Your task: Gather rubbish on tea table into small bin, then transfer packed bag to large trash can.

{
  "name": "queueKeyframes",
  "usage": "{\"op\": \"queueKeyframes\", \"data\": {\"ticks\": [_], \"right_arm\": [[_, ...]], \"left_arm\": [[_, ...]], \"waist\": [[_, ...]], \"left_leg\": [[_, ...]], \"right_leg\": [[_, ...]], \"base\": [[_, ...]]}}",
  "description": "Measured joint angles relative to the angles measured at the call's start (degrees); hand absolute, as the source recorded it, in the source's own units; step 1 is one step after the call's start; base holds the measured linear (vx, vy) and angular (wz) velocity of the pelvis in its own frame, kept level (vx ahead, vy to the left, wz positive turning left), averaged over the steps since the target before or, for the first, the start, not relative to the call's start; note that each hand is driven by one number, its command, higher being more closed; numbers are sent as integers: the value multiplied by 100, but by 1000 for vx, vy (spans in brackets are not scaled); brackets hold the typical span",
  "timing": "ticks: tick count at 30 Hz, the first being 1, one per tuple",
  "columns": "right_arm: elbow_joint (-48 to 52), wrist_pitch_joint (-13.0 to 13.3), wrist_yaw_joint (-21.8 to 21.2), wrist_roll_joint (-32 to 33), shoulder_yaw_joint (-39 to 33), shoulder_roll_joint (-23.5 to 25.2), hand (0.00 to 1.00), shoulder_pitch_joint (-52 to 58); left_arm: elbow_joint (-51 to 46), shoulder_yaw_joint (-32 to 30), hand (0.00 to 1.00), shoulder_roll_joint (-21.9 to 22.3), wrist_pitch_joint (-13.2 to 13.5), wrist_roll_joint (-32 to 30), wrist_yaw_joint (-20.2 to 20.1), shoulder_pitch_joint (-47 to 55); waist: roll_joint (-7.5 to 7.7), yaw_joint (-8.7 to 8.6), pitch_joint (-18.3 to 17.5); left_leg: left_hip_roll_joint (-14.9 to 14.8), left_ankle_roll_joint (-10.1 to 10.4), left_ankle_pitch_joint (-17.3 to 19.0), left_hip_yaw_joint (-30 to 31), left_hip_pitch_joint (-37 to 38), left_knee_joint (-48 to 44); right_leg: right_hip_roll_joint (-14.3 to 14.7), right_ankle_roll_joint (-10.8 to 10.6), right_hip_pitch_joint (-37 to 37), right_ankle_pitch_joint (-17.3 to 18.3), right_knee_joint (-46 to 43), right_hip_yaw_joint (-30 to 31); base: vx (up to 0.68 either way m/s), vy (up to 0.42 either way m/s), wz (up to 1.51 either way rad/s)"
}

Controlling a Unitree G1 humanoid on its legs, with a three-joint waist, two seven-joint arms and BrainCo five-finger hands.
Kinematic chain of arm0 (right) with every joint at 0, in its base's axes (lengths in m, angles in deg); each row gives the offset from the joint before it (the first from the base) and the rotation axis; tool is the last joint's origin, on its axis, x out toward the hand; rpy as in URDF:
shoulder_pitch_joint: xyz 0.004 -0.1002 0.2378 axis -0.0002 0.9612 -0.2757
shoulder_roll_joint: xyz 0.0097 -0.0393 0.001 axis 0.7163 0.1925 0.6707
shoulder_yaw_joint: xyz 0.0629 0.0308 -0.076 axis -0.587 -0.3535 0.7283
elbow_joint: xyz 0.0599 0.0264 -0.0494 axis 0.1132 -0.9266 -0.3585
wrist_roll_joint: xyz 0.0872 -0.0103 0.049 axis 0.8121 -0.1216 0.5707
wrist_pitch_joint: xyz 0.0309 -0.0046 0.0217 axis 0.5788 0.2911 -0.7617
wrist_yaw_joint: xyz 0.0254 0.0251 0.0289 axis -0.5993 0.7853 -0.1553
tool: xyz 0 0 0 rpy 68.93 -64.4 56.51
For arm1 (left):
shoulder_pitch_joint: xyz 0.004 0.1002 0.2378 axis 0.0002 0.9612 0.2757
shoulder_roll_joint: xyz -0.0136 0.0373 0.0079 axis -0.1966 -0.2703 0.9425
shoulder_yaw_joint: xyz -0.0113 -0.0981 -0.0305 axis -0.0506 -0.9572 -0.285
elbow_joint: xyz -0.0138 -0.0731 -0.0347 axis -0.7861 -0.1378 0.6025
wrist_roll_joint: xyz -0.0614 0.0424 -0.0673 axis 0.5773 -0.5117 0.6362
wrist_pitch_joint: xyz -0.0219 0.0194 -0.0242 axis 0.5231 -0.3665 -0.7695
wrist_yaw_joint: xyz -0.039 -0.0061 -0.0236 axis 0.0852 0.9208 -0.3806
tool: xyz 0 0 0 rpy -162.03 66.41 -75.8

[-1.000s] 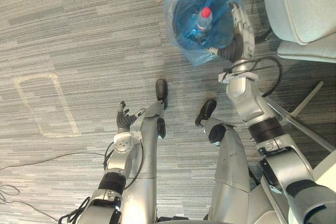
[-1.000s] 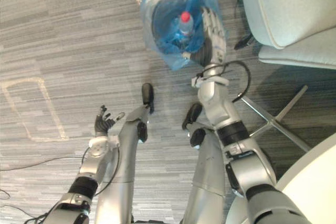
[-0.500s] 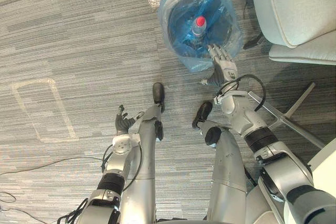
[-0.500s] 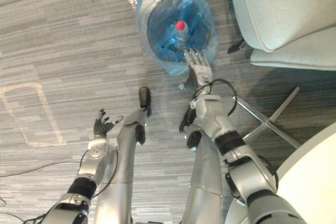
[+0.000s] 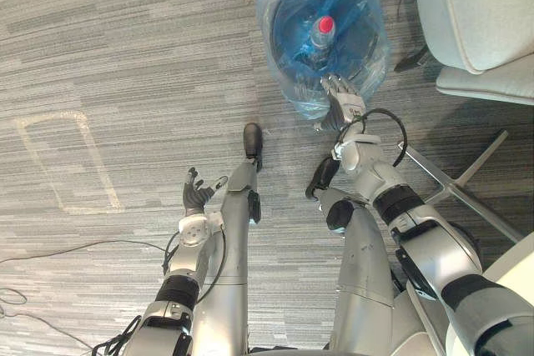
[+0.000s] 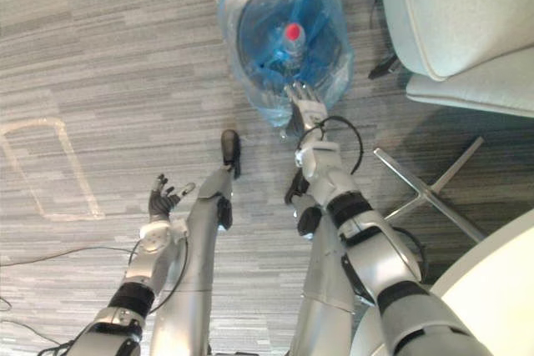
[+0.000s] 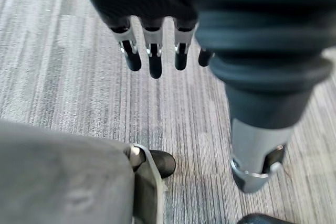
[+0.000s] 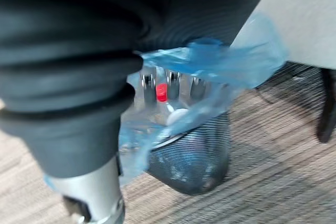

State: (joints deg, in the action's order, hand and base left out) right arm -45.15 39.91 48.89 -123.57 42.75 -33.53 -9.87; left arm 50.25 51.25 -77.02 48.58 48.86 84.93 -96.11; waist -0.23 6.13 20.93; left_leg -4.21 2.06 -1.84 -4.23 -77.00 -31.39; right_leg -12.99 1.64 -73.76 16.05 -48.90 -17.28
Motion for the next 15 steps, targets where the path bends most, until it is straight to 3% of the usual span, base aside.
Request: {"op": "queueKeyframes", "data": {"ticks": [15], "right_arm": [[512, 0, 125, 850, -445, 88, 100, 32]], "left_arm": [[-142, -45, 0, 14, -15, 150, 3, 0]], "waist": [[-2, 28, 1]], "left_leg": [[-17, 15, 54, 14, -104, -196]], "right_leg": [[-15, -26, -80, 72, -182, 24]], "base": [[-45, -12, 0]]}}
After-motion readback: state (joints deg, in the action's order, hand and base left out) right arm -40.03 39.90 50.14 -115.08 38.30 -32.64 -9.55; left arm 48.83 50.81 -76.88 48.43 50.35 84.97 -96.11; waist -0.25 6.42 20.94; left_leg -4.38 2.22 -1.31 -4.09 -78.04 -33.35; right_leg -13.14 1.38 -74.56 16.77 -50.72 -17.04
